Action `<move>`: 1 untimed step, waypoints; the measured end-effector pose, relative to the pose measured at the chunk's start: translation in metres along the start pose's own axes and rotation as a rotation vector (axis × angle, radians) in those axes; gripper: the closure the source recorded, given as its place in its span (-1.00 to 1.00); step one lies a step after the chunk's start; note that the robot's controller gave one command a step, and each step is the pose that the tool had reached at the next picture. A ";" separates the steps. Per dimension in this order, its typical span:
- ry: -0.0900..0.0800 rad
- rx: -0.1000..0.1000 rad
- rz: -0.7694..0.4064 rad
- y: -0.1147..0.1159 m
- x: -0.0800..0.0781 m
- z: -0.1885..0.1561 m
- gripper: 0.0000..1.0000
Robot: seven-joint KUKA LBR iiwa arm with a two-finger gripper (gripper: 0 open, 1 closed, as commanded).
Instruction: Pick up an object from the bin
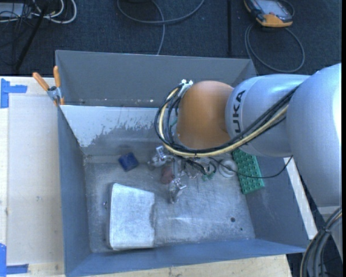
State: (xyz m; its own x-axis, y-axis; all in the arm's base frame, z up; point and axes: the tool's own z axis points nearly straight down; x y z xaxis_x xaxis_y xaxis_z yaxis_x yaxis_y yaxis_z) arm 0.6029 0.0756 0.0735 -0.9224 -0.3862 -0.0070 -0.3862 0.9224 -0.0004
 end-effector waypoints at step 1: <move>-0.001 -0.003 0.009 -0.036 -0.005 0.000 -1.00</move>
Offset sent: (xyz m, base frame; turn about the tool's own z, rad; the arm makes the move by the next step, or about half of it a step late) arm 0.0160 -0.0322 -0.0035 0.0051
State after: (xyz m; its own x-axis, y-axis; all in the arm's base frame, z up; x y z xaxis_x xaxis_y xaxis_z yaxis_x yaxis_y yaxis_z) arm 0.6218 0.0447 0.0734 -0.9259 -0.3777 -0.0077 -0.3777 0.9259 0.0022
